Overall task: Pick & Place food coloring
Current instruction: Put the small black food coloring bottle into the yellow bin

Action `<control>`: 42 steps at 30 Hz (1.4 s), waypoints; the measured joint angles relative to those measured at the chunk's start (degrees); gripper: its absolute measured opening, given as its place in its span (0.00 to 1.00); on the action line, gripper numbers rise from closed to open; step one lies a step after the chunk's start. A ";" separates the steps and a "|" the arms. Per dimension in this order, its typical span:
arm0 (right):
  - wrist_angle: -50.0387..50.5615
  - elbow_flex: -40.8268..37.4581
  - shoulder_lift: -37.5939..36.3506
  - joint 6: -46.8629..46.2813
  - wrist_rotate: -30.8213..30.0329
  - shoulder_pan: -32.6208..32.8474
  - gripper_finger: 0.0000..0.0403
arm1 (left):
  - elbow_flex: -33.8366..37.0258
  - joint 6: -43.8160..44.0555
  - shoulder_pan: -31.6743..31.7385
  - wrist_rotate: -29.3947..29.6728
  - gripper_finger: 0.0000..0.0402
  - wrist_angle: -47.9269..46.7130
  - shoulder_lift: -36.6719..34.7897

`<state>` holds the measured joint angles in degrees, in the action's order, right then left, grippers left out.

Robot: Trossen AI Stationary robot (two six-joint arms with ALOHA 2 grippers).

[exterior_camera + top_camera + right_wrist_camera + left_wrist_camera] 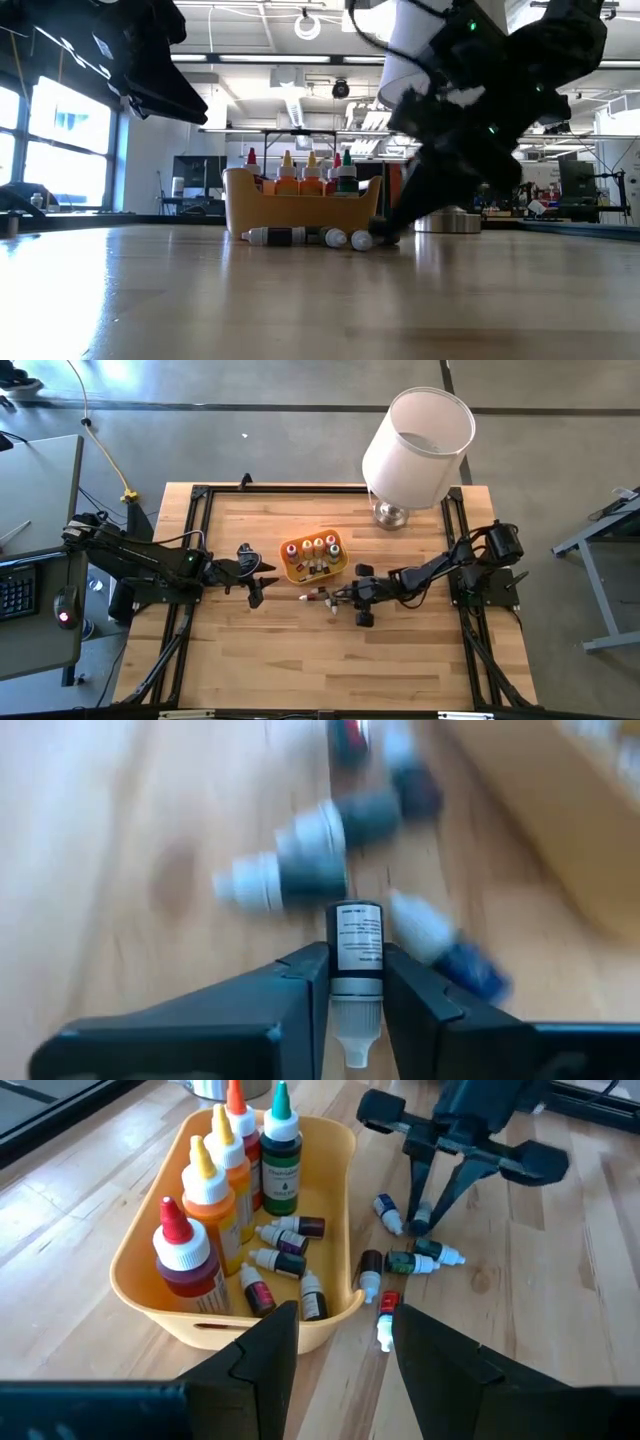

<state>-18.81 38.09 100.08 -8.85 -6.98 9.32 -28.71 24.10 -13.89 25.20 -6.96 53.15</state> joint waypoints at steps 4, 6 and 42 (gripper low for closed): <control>-9.72 2.75 -0.09 4.31 -3.96 0.05 0.18 | 0.00 0.00 -0.02 -0.01 0.40 0.00 0.00; -12.54 5.31 -0.12 7.53 -10.14 -0.09 0.19 | 0.00 0.00 -0.01 -0.01 0.40 -0.02 0.00; 23.74 13.83 -1.21 16.51 3.79 -1.79 0.34 | 0.00 1.79 0.00 -0.14 0.40 0.48 0.00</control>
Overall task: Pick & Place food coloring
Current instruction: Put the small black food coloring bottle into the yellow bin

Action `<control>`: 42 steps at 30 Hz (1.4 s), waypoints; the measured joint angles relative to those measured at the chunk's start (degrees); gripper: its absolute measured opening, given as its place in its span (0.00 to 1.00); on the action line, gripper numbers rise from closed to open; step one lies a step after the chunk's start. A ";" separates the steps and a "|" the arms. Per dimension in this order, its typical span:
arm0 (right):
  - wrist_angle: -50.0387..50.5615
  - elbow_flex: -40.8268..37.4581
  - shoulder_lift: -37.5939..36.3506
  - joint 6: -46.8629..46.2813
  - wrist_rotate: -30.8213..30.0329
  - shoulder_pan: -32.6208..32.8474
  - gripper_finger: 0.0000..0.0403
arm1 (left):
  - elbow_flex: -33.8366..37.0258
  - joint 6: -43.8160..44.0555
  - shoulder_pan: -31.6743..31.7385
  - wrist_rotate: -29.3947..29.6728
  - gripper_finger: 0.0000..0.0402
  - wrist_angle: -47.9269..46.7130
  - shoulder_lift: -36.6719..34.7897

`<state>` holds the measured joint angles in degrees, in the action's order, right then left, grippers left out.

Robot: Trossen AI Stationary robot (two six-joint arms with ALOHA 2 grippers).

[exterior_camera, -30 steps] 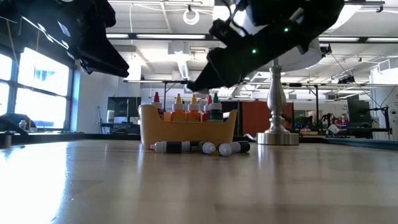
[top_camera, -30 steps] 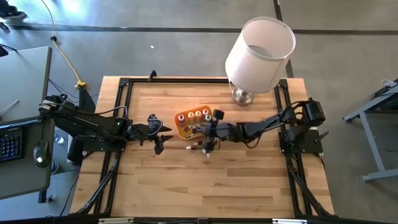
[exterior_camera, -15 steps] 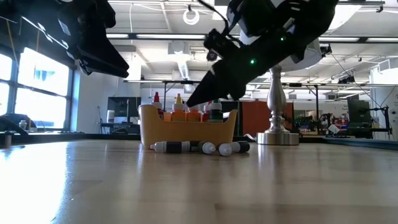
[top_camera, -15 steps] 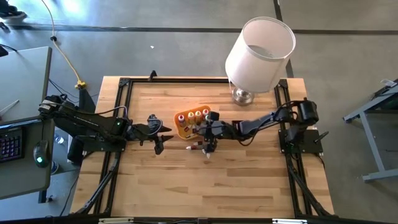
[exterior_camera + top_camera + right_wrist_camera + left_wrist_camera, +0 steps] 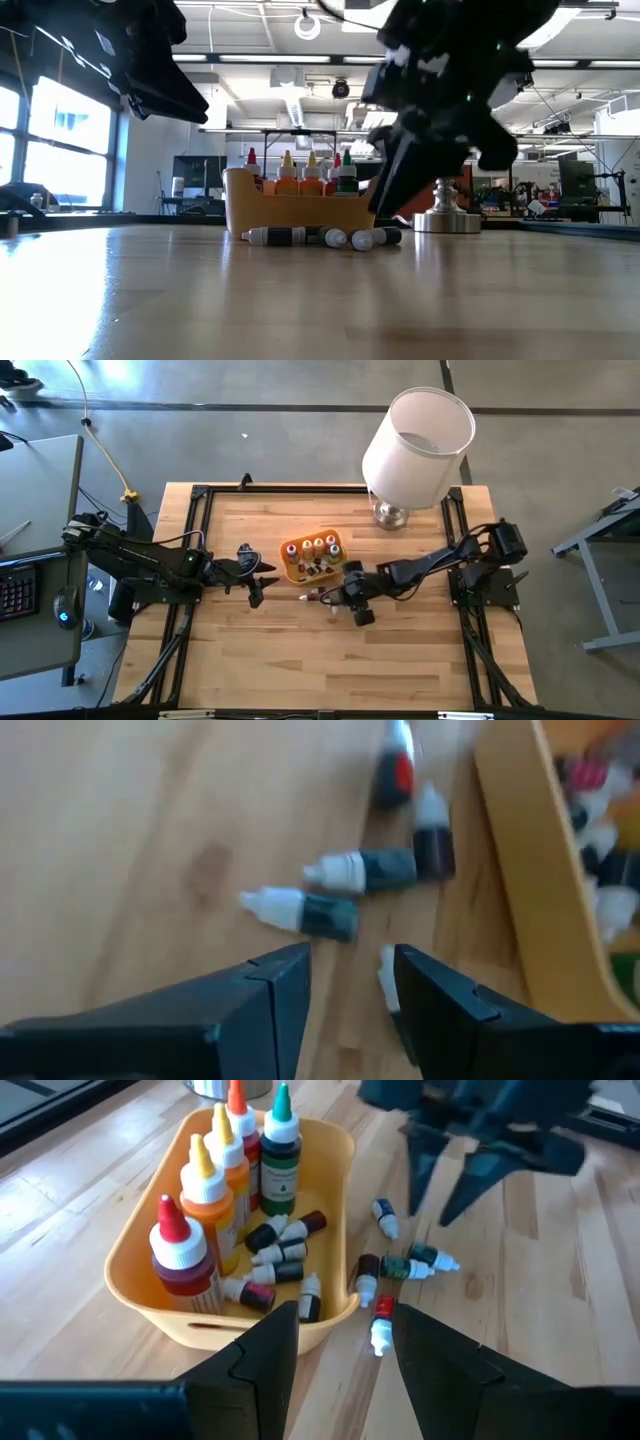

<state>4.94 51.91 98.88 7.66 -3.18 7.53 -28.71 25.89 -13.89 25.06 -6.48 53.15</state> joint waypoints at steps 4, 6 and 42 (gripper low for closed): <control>-2.29 -1.65 2.51 0.39 -0.64 -1.55 0.34 | 0.00 -0.02 0.00 0.04 0.40 0.55 0.00; -4.30 -2.04 3.18 1.36 -1.42 -2.35 0.34 | 0.00 -0.02 0.00 0.31 0.40 0.57 0.00; 9.75 -2.11 -5.08 -48.90 -20.10 -5.52 0.35 | 0.00 0.37 0.00 1.44 0.40 0.46 0.00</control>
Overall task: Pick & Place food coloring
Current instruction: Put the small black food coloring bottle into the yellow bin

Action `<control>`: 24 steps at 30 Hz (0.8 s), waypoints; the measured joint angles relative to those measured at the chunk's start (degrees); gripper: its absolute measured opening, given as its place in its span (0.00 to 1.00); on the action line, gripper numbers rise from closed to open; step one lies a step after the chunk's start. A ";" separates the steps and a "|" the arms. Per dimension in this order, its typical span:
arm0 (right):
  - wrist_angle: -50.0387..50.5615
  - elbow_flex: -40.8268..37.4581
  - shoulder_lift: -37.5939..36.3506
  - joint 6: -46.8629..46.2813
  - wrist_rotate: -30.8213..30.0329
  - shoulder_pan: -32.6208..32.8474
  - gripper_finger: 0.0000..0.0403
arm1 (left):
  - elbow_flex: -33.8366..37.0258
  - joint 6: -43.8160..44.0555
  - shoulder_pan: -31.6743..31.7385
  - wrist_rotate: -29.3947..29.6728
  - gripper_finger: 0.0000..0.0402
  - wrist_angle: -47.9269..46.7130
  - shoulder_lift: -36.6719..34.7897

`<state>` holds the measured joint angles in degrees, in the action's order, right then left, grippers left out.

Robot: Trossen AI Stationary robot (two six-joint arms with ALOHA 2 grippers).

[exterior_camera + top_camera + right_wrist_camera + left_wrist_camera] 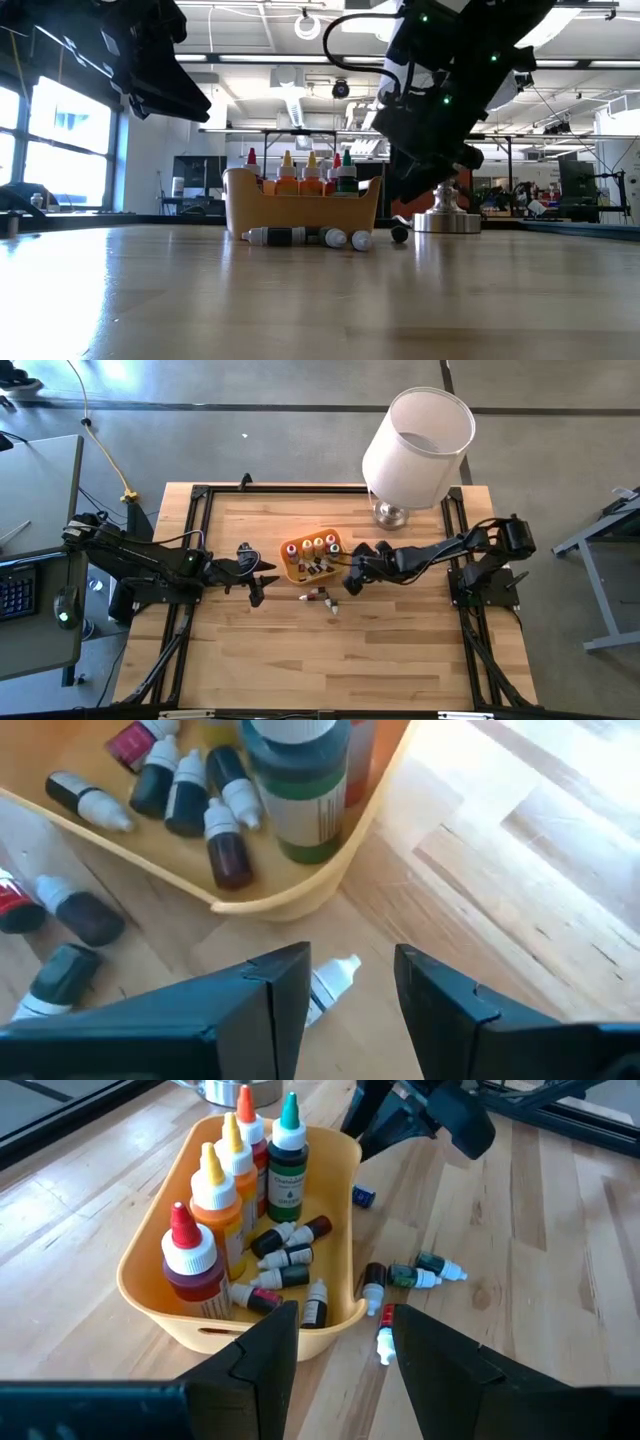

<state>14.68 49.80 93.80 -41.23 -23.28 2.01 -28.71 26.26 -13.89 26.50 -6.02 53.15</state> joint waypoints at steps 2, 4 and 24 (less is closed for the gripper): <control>-0.13 0.00 0.00 -0.25 0.39 -0.52 0.35 | 0.00 0.20 0.00 -0.37 0.40 0.00 -0.01; -0.09 0.00 0.17 -0.89 2.16 -0.54 0.35 | 0.00 0.21 0.00 -0.75 0.40 -0.02 0.00; -3.76 -0.08 6.84 -1.22 5.60 -0.16 0.35 | 0.00 0.29 0.00 -1.53 0.40 -0.07 -0.01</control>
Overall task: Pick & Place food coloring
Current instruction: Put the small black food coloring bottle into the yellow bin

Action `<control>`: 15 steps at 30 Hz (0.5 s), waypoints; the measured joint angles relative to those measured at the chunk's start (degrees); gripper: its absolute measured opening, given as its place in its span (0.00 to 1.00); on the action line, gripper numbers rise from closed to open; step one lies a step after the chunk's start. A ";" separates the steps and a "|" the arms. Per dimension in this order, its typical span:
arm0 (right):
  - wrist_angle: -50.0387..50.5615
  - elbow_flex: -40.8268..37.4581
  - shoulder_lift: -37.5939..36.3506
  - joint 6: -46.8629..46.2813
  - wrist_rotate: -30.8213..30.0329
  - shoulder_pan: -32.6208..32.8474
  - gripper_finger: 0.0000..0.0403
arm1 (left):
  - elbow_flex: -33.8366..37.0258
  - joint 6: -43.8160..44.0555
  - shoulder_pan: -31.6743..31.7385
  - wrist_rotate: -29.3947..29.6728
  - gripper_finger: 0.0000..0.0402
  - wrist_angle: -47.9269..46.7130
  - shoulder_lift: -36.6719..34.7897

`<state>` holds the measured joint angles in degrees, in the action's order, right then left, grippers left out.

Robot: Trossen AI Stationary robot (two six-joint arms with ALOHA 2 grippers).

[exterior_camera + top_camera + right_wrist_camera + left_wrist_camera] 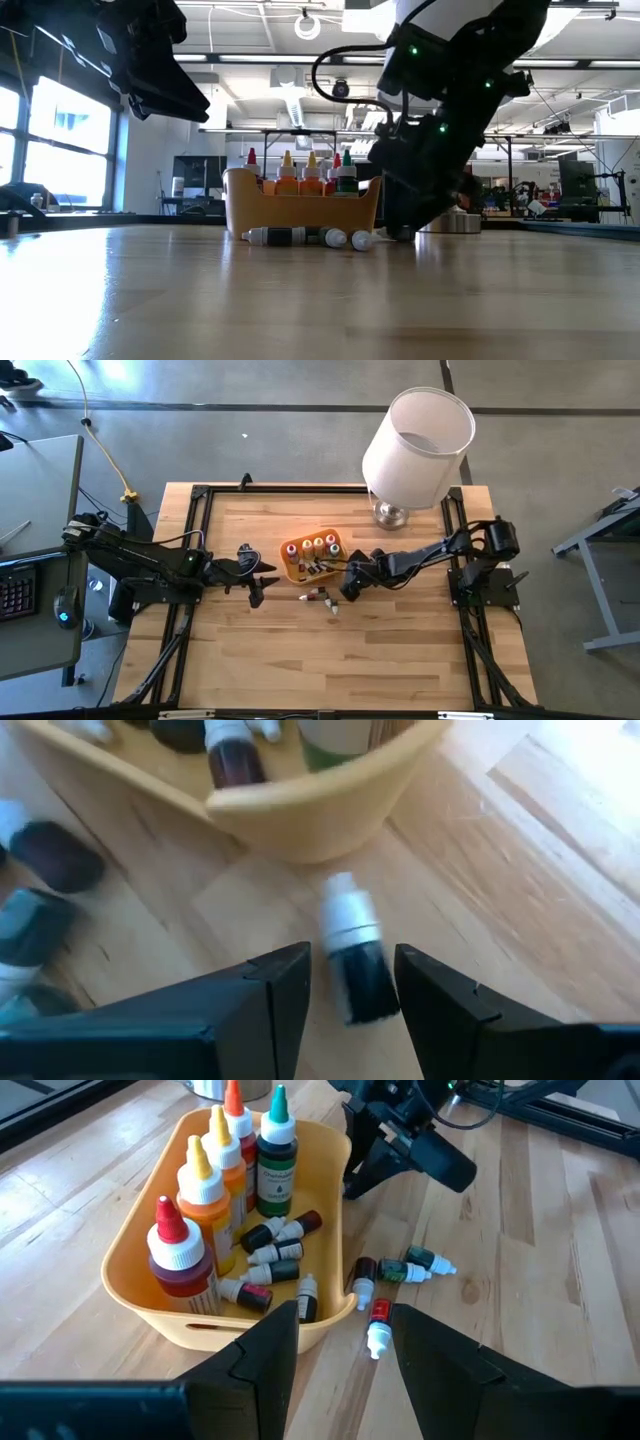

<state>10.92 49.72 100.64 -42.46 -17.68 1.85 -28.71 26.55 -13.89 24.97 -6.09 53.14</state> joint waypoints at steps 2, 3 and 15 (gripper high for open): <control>0.39 0.00 0.00 0.51 0.31 0.00 0.35 | 0.00 -0.02 0.00 0.01 0.40 0.00 0.00; 0.72 0.02 0.00 1.35 0.55 0.00 0.35 | 0.00 -0.02 0.00 0.02 0.40 0.00 0.00; 1.00 0.02 0.00 7.89 -0.12 0.83 0.34 | 0.00 -0.04 0.00 0.02 0.40 0.00 -0.01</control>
<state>11.92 49.74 100.64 -34.57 -17.80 2.68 -28.71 26.51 -13.89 24.99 -6.09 53.12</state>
